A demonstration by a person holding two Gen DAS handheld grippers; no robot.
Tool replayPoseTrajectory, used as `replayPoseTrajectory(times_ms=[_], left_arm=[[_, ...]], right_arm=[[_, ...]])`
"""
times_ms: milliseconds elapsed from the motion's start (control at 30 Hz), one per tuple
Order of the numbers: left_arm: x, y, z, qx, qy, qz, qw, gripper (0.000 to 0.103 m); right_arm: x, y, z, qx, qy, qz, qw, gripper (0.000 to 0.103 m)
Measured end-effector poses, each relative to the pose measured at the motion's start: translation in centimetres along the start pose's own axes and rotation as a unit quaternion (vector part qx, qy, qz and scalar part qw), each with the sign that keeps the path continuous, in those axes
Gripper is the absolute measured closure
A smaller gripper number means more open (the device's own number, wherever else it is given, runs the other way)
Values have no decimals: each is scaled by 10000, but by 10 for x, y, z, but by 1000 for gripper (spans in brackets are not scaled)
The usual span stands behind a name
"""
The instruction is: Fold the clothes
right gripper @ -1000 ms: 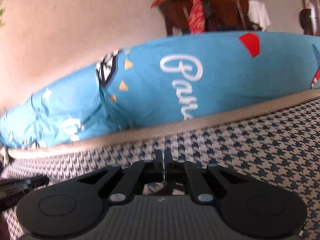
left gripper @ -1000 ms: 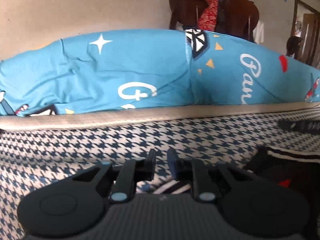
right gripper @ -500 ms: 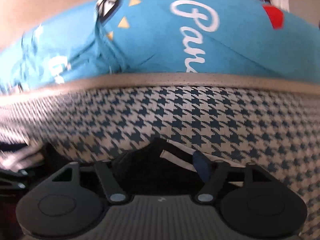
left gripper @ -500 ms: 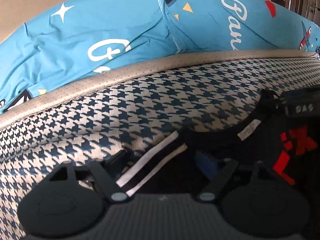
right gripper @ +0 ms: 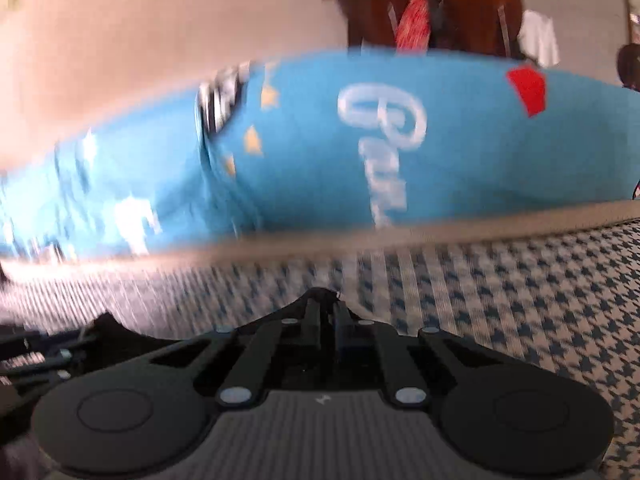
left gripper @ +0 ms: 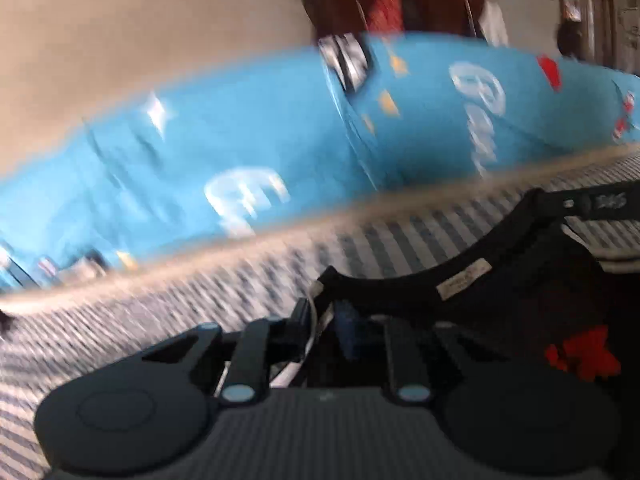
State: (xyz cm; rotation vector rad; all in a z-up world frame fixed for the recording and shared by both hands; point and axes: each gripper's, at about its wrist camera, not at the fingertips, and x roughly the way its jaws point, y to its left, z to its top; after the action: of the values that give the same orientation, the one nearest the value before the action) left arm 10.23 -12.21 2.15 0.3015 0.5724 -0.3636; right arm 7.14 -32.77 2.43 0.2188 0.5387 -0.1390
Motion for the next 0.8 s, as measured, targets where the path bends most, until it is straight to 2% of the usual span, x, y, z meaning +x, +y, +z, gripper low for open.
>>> replayPoseTrajectory(times_ms=[33, 67, 100, 133, 167, 200, 267, 367, 467, 567, 800], left_arm=[[-7, 1, 5, -83, -304, 154, 9994, 79], [-13, 3, 9, -191, -551, 320, 9978, 61], [-16, 6, 12, -332, -660, 489, 9961, 49], [-17, 10, 15, -473, -662, 596, 9949, 27], [-17, 14, 16, -617, -624, 600, 9943, 14], [-17, 18, 17, -750, -594, 530, 9940, 11], [-17, 23, 17, -948, -542, 376, 9933, 6], [-19, 23, 17, -989, -445, 390, 9933, 5], [-25, 23, 17, -999, -430, 354, 9934, 1], [-31, 22, 17, -982, -396, 284, 9940, 0], [-54, 22, 4, -916, -69, 272, 9954, 0]], right_arm=[[-5, 0, 4, 125, -231, 37, 9996, 94], [-10, -1, 8, 242, -453, 56, 9987, 94], [-12, 1, 10, 291, -589, -87, 9978, 90], [-14, 2, 12, 337, -703, -220, 9967, 74], [-13, 3, 12, 346, -603, -258, 9972, 65], [-11, 3, 13, 356, -502, -295, 9977, 56], [-9, 3, 12, 317, -314, -352, 9984, 55], [-5, 2, 10, 201, -49, -411, 9989, 55], [-9, -13, 10, 439, 92, -380, 9983, 55], [-14, -29, 9, 546, 169, -490, 9972, 55], [-42, -71, -5, 872, 562, -1068, 9889, 56]])
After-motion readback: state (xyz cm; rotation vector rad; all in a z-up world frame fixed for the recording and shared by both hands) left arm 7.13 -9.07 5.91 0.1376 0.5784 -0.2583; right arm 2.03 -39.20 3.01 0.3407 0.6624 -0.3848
